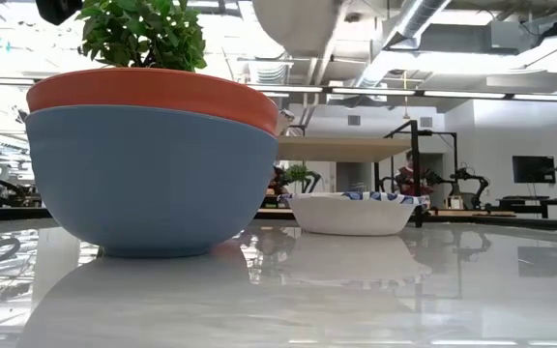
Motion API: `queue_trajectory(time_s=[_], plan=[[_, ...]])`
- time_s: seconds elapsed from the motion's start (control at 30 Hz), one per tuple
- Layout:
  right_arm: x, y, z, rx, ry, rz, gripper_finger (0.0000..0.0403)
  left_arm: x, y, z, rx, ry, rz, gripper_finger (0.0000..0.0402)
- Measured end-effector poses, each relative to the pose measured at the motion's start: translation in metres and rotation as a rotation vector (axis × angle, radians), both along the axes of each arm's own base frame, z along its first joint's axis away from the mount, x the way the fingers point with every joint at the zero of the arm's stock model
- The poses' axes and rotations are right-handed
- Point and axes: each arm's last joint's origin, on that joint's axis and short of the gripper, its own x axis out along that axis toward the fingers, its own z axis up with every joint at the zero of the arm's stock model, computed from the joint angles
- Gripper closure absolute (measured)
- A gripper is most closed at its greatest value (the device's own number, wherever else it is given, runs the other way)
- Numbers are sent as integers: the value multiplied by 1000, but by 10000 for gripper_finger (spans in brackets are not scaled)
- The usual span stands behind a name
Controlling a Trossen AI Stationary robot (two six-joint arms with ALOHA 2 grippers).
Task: Place and stack bowls onto a shelf
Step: Stack the white bowl on top of the white bowl on the shelf
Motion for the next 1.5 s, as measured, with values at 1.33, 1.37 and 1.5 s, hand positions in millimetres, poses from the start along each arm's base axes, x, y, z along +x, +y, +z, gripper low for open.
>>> queue_trajectory(time_s=[1.33,1.37,1.5], plan=[[118,-132,-53,-302,419,-78,381,-4,4,-9,23,75,67,243],[117,-132,-52,-305,414,-78,381,-4,4,-9,22,75,68,243],[114,-130,-45,-320,448,-58,379,-4,4,-9,13,71,73,243]])
